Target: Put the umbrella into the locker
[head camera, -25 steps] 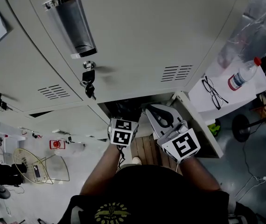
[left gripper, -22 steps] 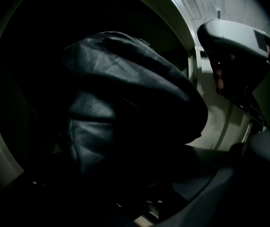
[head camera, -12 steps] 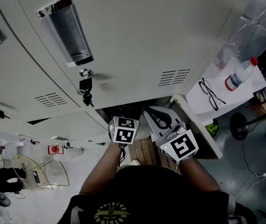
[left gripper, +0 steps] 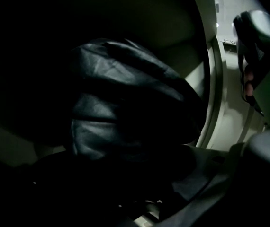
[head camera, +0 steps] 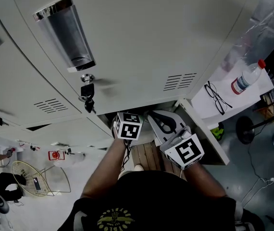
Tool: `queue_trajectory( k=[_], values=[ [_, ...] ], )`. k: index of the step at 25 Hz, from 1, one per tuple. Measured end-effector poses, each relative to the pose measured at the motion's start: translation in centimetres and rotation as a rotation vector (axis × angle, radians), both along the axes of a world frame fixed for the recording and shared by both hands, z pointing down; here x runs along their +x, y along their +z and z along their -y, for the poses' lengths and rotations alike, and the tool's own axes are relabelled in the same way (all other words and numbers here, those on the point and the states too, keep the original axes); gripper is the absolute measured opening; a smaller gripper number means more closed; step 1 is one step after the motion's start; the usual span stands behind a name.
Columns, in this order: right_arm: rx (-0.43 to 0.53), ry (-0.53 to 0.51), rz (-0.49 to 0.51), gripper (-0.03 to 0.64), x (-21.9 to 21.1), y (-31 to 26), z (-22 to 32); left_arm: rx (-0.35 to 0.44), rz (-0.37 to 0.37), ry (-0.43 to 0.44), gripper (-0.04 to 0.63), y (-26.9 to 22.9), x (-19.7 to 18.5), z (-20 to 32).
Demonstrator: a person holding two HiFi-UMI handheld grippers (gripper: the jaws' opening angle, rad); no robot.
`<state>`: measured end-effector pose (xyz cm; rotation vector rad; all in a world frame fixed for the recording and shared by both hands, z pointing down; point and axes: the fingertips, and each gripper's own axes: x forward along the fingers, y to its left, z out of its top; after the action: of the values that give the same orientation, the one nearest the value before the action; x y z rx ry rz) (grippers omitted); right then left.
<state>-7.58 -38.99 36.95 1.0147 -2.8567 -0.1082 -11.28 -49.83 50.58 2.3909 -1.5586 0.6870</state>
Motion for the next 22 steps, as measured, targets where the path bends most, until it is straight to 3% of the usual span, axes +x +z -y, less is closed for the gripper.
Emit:
queue_trajectory(
  k=[7,14,22],
  values=[
    [0.033,-0.018,-0.016,0.035,-0.3,-0.2,0.5,-0.022,0.036,-0.042,0.288,0.4,-1.4,1.3],
    [0.037,-0.019,-0.021,0.035,-0.3,-0.2,0.4,-0.034,0.021,-0.093,0.296,0.1,-2.2,2.1],
    [0.037,-0.010,-0.019,0.035,0.0,-0.1,-0.1,-0.033,0.108,-0.086,0.338,0.9,-2.3,2.7]
  ],
)
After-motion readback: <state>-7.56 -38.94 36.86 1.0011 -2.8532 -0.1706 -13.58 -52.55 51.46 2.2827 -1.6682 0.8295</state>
